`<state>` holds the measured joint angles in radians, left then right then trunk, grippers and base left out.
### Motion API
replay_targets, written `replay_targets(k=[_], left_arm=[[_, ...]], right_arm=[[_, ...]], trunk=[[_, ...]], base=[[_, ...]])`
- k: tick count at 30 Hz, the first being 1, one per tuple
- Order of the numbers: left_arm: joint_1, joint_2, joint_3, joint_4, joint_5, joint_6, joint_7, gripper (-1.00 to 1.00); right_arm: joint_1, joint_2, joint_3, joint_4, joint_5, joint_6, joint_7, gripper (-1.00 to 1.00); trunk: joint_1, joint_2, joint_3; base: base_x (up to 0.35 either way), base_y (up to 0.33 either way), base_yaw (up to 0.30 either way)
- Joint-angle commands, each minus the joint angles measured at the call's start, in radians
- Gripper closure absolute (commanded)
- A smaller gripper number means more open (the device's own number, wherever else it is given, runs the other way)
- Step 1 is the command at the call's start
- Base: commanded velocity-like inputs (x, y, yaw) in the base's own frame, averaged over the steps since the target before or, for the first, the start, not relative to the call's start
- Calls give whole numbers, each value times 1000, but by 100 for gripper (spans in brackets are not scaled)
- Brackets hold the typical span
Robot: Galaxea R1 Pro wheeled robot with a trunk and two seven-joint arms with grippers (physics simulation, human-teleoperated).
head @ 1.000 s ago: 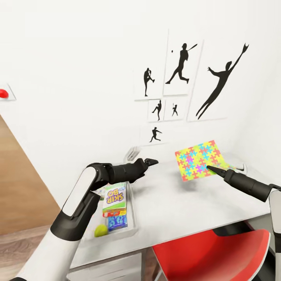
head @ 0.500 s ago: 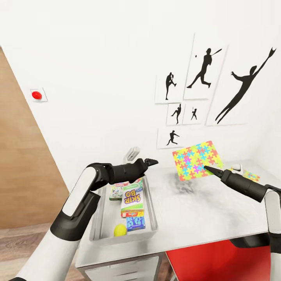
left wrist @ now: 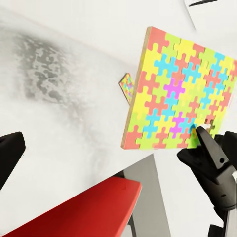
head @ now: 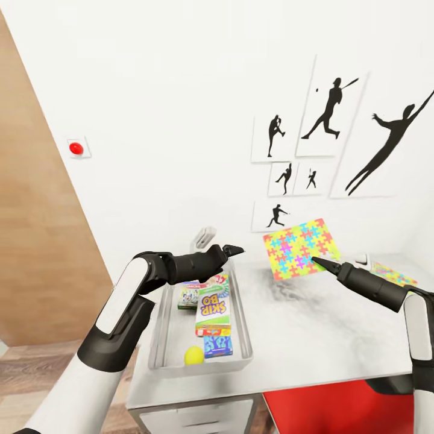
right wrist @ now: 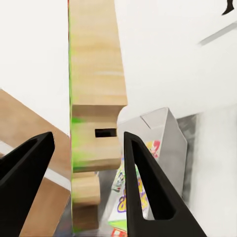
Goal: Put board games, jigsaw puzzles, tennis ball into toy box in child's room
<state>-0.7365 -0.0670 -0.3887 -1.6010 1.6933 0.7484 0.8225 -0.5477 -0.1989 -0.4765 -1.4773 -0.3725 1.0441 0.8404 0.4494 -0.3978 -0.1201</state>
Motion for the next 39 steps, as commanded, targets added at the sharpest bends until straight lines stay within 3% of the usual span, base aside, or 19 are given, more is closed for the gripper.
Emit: replay_targets(k=[1,9,14,39], left_arm=[[-1,-1,0,-1,9,0,10,-100],[-1,-1,4,0,11,0,10,-100],[16,12,-16,-2,20,0,14,-100],[16,12,-16,-2,20,0,14,-100]], right_arm=[[-1,0,2,0,5,3,7,100],[0,1,12,3,6,3,4,100],[-5,24,9,-7,6,3,-4,100],[-5,24,9,-7,6,3,-4,100]], trunk=[[1,-2,-2],[1,-2,0],[1,-2,0],[1,-2,0]], base=[[0,0,234],[0,5,187],[0,0,0],[0,0,0]])
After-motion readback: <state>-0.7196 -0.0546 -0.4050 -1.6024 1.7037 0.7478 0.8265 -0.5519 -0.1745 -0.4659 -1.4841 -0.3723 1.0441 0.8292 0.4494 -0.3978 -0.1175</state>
